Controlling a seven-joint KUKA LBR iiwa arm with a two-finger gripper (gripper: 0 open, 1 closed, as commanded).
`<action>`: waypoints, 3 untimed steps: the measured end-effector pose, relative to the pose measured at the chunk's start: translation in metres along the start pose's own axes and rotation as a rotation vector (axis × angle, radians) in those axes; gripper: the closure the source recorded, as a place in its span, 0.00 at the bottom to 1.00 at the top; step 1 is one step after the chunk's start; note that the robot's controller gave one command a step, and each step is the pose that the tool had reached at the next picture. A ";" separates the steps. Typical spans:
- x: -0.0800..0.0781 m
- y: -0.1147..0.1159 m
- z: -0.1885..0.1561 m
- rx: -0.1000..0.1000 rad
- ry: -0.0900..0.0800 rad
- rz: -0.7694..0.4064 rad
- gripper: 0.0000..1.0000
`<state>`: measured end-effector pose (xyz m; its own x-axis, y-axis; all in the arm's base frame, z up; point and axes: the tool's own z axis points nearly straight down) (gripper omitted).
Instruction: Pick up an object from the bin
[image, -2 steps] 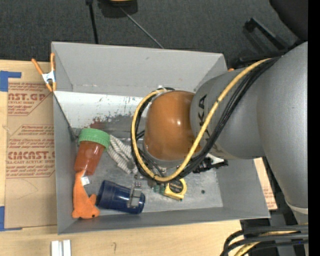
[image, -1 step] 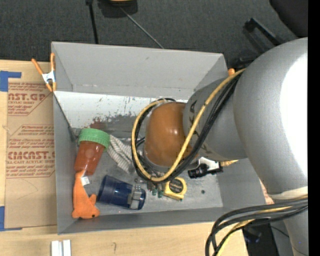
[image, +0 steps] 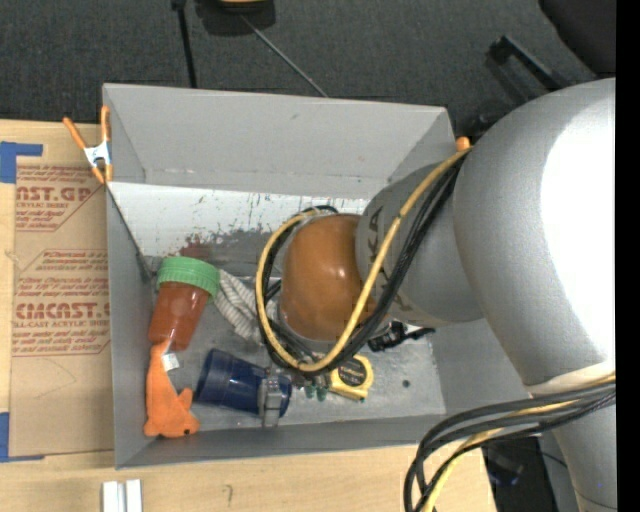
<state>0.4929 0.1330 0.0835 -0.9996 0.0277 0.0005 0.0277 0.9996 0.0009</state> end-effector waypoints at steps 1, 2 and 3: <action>0.004 0.012 0.004 -0.003 0.002 0.261 1.00; 0.004 0.012 0.004 -0.003 0.001 0.261 1.00; -0.001 0.014 -0.042 0.003 0.005 0.286 1.00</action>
Offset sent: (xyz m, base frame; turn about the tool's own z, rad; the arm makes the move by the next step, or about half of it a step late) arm 0.0000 0.0000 0.0000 0.0000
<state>0.4942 0.1471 0.1259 -0.9511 0.3089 0.0057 0.3089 0.9511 -0.0032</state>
